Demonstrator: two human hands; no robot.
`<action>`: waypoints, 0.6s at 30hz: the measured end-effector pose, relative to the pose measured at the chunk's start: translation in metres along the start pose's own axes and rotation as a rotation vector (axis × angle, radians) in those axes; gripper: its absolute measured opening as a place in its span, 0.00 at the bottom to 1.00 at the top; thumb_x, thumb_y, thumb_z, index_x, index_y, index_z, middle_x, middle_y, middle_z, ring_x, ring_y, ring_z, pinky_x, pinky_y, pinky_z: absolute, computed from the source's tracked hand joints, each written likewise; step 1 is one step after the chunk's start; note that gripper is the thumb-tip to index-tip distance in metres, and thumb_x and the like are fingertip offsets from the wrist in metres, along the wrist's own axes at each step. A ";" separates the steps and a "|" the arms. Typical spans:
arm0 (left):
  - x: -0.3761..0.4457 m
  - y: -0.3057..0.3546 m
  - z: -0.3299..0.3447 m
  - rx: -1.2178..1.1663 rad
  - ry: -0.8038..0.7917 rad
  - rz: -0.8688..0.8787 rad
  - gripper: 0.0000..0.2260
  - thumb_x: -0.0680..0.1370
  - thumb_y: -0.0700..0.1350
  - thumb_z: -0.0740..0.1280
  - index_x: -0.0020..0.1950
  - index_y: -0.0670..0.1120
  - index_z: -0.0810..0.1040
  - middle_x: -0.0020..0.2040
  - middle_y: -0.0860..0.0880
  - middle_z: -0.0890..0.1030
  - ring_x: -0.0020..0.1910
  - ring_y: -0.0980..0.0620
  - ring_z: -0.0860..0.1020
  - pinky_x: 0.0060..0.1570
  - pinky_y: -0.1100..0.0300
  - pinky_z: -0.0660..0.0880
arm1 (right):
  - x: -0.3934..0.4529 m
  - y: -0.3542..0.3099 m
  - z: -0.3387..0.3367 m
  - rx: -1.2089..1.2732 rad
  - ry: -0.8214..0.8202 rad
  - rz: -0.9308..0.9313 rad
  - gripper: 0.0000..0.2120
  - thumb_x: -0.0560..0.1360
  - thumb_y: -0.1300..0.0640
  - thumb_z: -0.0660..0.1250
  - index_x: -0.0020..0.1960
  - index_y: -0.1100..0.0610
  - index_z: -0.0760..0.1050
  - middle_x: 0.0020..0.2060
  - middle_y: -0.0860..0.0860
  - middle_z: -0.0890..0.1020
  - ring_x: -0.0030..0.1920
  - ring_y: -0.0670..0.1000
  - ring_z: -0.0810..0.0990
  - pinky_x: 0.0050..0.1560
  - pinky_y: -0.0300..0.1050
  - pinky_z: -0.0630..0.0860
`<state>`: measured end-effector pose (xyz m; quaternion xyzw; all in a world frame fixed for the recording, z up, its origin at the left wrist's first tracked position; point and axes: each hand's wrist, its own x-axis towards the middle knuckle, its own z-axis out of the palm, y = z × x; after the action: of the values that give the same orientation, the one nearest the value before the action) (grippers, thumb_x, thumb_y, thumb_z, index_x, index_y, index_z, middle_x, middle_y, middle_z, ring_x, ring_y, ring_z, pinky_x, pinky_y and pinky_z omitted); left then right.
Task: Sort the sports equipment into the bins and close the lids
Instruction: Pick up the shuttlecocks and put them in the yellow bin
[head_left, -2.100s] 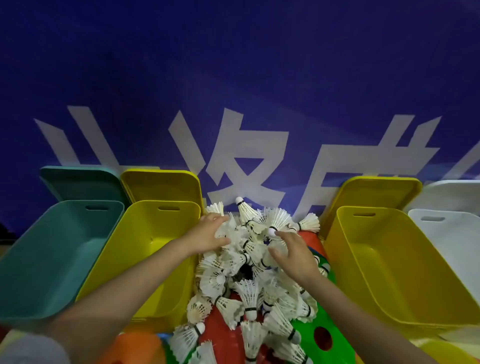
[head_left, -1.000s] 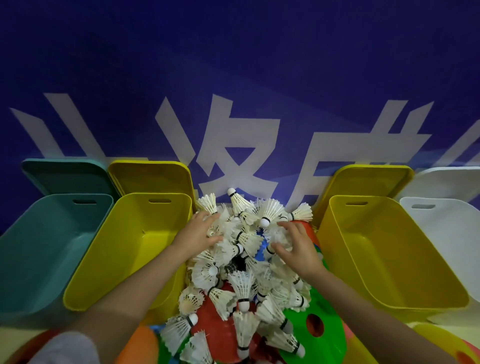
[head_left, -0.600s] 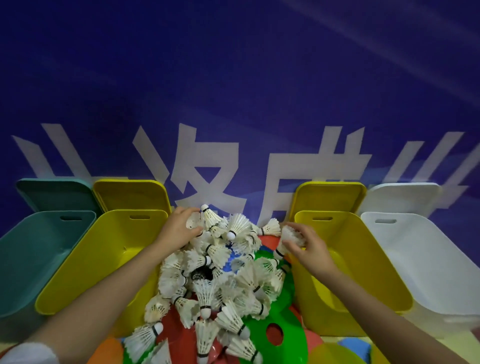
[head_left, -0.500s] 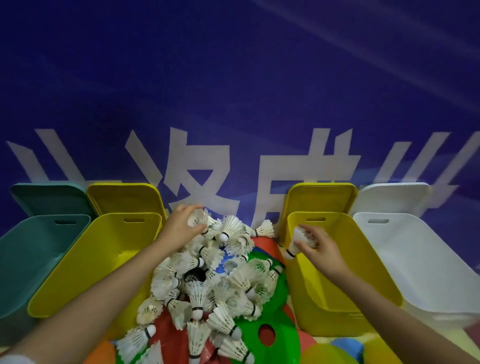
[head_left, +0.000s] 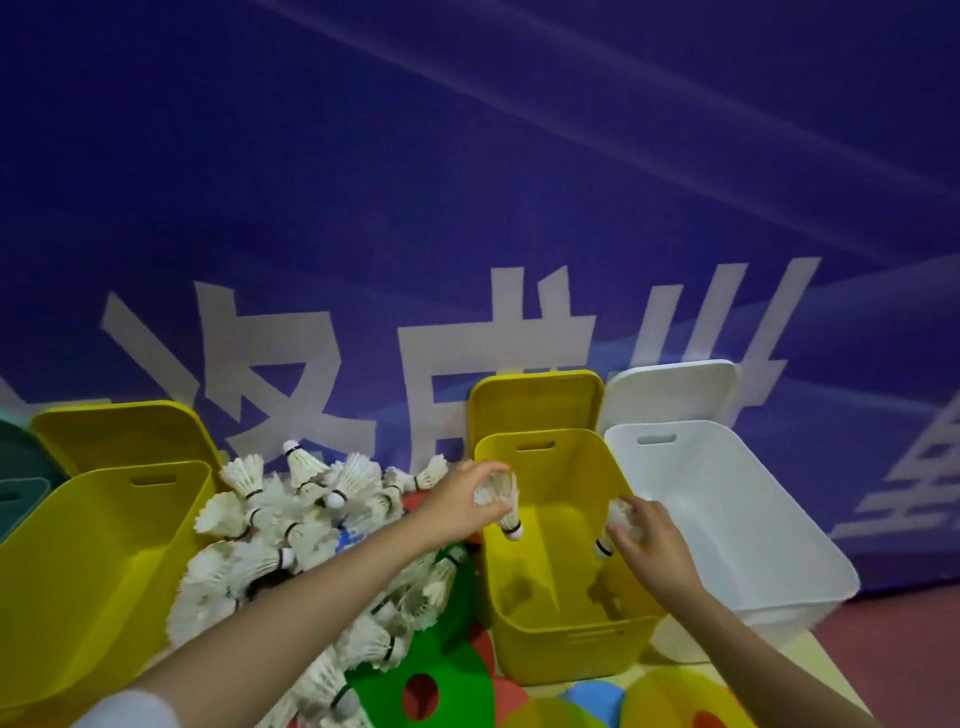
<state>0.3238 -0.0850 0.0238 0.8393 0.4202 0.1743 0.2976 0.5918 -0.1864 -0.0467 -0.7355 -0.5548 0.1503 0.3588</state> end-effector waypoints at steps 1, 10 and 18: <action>0.010 0.004 0.015 0.005 -0.046 -0.005 0.22 0.76 0.53 0.67 0.69 0.55 0.69 0.62 0.49 0.71 0.63 0.52 0.70 0.60 0.59 0.68 | -0.003 0.008 0.002 -0.003 0.003 0.009 0.21 0.77 0.51 0.66 0.68 0.55 0.70 0.59 0.53 0.75 0.55 0.51 0.76 0.52 0.39 0.69; 0.069 -0.016 0.110 0.209 -0.312 -0.133 0.25 0.77 0.55 0.66 0.71 0.50 0.67 0.64 0.44 0.71 0.63 0.46 0.71 0.59 0.59 0.68 | -0.007 0.027 0.010 -0.054 0.026 -0.050 0.24 0.77 0.46 0.62 0.70 0.53 0.67 0.60 0.51 0.73 0.57 0.51 0.75 0.55 0.42 0.71; 0.094 -0.042 0.161 0.382 -0.501 -0.187 0.25 0.77 0.56 0.65 0.72 0.51 0.65 0.65 0.42 0.70 0.63 0.43 0.72 0.60 0.54 0.70 | -0.007 0.029 0.013 -0.120 0.037 -0.064 0.25 0.78 0.46 0.61 0.71 0.54 0.66 0.60 0.51 0.73 0.60 0.51 0.73 0.57 0.42 0.71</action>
<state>0.4406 -0.0459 -0.1217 0.8546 0.4341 -0.1476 0.2439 0.6014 -0.1919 -0.0773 -0.7403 -0.5793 0.0915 0.3287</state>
